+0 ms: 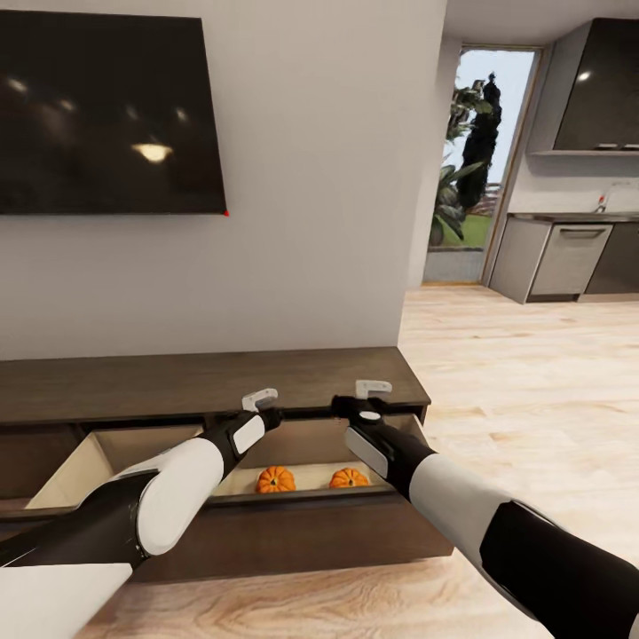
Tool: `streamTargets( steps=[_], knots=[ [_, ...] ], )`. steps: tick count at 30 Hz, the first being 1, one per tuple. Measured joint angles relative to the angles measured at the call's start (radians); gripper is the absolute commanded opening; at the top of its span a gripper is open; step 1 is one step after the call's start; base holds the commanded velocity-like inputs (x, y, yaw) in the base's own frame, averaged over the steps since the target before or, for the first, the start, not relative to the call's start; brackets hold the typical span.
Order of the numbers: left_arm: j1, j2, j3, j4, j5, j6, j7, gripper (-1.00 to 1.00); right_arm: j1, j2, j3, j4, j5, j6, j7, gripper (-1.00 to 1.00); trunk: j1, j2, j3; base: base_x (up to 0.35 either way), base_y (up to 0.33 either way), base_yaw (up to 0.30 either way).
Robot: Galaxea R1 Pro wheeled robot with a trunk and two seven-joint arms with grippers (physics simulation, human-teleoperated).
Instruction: Place each of the two pumpkins and all three candles from the living room inside a cabinet in the living room (use any cabinet), then make sure every cabinet is closed, and position the cauldron so it is next to a table in the living room.
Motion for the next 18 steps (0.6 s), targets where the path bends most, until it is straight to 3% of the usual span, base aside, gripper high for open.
streamTargets(
  steps=[18],
  knots=[
    [0.061,0.005,0.0,0.001,0.0,-0.006,-0.002,1.0,0.049,0.002,0.032,0.005,0.001,-0.039,0.004,1.0,-0.069,0.126,0.056,0.0,0.0,0.0]
  ],
)
